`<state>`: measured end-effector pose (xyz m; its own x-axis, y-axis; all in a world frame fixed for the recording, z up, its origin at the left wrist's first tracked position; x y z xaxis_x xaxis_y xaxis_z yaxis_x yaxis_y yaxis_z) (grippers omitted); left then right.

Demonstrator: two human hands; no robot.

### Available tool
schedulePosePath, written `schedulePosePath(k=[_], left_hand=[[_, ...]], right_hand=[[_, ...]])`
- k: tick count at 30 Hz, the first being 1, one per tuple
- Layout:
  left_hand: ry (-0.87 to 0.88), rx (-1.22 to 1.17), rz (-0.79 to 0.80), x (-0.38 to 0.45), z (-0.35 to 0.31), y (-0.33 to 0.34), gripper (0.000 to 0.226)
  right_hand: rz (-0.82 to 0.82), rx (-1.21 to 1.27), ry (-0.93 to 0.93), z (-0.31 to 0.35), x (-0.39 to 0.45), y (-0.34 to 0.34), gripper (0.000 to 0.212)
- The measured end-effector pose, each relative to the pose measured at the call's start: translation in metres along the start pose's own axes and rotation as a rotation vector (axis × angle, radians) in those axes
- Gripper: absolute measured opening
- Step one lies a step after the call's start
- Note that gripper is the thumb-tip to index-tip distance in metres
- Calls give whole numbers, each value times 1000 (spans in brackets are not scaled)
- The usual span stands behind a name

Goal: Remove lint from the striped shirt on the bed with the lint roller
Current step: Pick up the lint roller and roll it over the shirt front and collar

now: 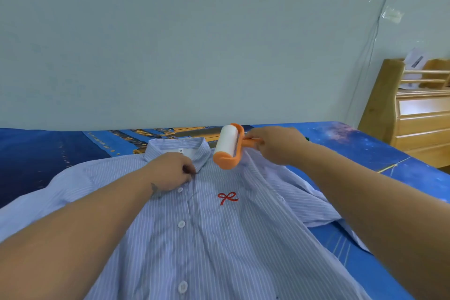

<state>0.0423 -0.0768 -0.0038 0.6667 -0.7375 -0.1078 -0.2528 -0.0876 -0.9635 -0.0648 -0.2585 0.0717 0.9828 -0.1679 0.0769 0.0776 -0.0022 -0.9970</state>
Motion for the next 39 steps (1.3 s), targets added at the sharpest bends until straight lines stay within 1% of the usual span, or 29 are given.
schedulePosePath(k=[2, 4, 6, 8, 9, 12, 15, 18, 20, 21, 23, 25, 27, 29, 31, 33, 37, 39], left_hand=[[6, 48, 41, -1, -2, 4, 25], [-1, 70, 37, -2, -4, 5, 24], [-13, 62, -10, -2, -9, 2, 22], [-6, 40, -66, -3, -18, -2, 19], [7, 29, -87, -4, -24, -4, 19], [57, 19, -112, -5, -48, -4, 19], [110, -5, -174, -7, -74, -4, 19], [208, -143, -278, -14, -107, -12, 11], [297, -204, -309, -18, -138, -15, 7], [343, -217, -290, -20, -155, -13, 6], [422, -211, -180, -20, -192, 1, 5], [472, -106, -64, -20, -221, 20, 8], [469, -7, 20, -19, -235, 38, 17], [443, 32, 77, -18, -237, 50, 26], [440, 77, 91, -20, -236, 56, 32], [441, 90, 97, -20, -235, 60, 30], [430, 113, 76, -19, -238, 63, 16], [433, 136, 67, -19, -242, 65, 10]], right_hand=[[-16, 42, 46, -6, -1, -7, 26], [37, 86, 104, -20, -5, -9, 24], [58, 198, 134, -34, -13, -10, 22], [69, 294, 155, -46, -24, -9, 29], [86, 300, 182, -53, -29, -5, 32], [145, 300, 287, -77, -47, 10, 28], [189, 341, 352, -98, -62, 24, 16], [247, 396, 404, -120, -81, 33, 10], [302, 400, 413, -131, -93, 39, 8], [334, 394, 416, -134, -98, 44, 12], [379, 396, 428, -137, -107, 54, 18], [388, 437, 429, -134, -110, 62, 19], [384, 442, 414, -131, -111, 68, 16], [372, 378, 385, -127, -110, 70, 14], [350, 317, 354, -123, -108, 71, 16], [325, 304, 328, -120, -107, 72, 19], [265, 287, 329, -124, -107, 66, 14], [230, 234, 341, -131, -109, 58, 12]])
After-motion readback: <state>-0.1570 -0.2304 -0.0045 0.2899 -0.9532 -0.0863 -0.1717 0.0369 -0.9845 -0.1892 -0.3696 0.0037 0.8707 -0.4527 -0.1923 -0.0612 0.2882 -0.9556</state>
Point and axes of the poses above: each hand's wrist, its own x-axis towards the middle knuckle, its own y-axis out of the palm, z = x × y, the point moved 9 cm from there along x, towards the middle knuckle, and after that the axes turned 8 degrees about z, right-handed, at the moved point
